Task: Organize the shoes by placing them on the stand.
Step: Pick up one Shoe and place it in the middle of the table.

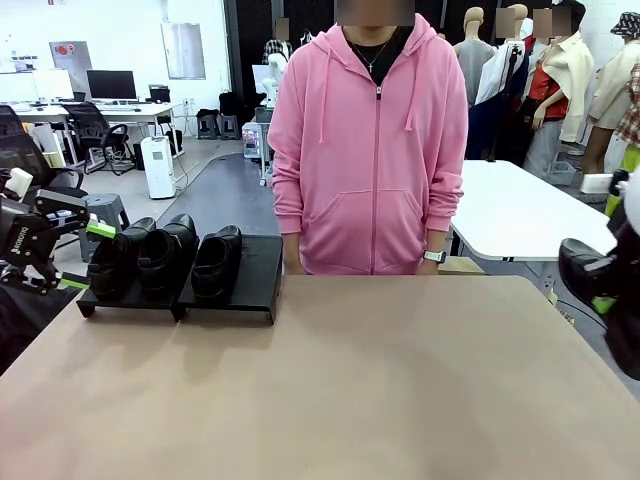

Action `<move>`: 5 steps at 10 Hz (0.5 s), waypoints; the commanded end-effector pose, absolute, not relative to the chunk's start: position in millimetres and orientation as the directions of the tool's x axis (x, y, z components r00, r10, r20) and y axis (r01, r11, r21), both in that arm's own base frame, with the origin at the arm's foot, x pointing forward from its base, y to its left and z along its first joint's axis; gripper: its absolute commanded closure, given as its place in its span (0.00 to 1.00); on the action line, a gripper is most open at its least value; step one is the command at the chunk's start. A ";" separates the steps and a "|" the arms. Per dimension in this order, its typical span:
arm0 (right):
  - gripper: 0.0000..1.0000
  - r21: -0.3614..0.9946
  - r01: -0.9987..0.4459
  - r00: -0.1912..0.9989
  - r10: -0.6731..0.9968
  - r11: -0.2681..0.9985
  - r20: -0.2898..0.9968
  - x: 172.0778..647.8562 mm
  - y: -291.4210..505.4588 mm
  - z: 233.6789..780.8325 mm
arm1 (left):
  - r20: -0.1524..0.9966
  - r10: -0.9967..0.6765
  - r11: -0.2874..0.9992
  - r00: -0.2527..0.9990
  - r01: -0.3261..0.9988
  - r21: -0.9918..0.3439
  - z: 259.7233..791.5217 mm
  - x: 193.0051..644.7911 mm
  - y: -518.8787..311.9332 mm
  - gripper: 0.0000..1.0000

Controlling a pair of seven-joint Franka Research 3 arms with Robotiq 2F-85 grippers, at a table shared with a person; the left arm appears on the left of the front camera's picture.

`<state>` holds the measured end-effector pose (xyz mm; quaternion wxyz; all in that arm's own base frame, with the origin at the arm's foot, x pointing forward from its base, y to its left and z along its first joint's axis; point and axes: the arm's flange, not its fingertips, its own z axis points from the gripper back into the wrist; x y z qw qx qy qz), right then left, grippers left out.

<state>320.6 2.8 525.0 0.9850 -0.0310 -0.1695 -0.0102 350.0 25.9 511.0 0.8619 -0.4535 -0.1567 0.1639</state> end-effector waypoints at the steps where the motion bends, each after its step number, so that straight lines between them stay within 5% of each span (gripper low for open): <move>1: 1.00 -0.014 0.033 0.921 -0.025 0.999 0.389 305.0 109.0 528.4 | 0.110 0.428 0.531 0.897 -0.151 -0.834 513.8 348.8 26.2 0.00; 5: 1.00 -0.110 0.024 0.917 0.022 0.994 0.399 295.3 336.1 445.5 | 0.110 0.428 0.531 0.897 -0.151 -0.834 513.8 348.8 26.2 0.00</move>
